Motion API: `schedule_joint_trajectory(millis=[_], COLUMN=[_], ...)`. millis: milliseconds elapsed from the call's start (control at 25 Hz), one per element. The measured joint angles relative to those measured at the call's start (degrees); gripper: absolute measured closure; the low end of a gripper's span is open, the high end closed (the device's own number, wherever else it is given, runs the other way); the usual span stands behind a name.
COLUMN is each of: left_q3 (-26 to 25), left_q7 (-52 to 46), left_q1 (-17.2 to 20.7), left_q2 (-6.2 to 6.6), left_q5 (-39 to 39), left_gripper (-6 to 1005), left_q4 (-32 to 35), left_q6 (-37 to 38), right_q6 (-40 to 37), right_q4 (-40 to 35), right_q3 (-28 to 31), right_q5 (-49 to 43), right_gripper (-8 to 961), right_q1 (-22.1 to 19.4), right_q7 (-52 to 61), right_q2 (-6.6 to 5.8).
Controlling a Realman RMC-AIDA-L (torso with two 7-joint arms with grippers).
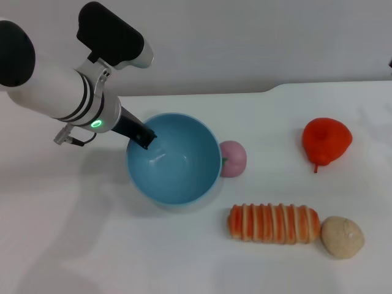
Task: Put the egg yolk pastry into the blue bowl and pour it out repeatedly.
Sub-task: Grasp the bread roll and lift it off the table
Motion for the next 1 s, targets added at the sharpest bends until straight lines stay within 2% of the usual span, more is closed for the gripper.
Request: schedule_joint_trajectory(millis=[240, 360, 480, 640, 880, 1000], left_q3=[0.0, -0.1, -0.1, -0.1, 0.2, 0.2], left_q7=[-0.1, -0.1, -0.2, -1.0, -1.4, -1.4], left_q1=[0.2, 0.3, 0.2, -0.3, -0.8, -0.9], left_q2=[-0.1, -0.11, -0.1, -0.01, 0.05, 0.07], left_q5=[-0.1, -0.2, -0.2, -0.2, 0.1, 0.1], left_gripper=[1000, 999, 999, 1000, 1000, 998], left_q4=[0.4, 1.1, 1.7, 2.8, 3.2, 3.5], left_q6=[1.7, 2.3, 3.1, 4.4, 5.5, 6.3], right_q6=[1.6, -2.4, -10.4, -19.4, -29.1, -31.1], right_q4=[-18.3, -24.9, -28.7, -32.3, -33.8, -33.4], right_q3=[-1.3, -1.3, -0.8, -0.9, -2.3, -4.4], right_q5=[-29.4, -46.1, -59.4, -68.5, -71.6, -74.8], right_gripper=[244, 245, 246, 246, 246, 245], right_q1=[0.0, 1.4, 4.1, 6.8, 7.7, 7.8], right_q7=[36.9, 56.9, 71.0, 77.7, 80.4, 80.6], right_q2=[-0.04, -0.19, -0.59, -0.71, -0.48, -0.45])
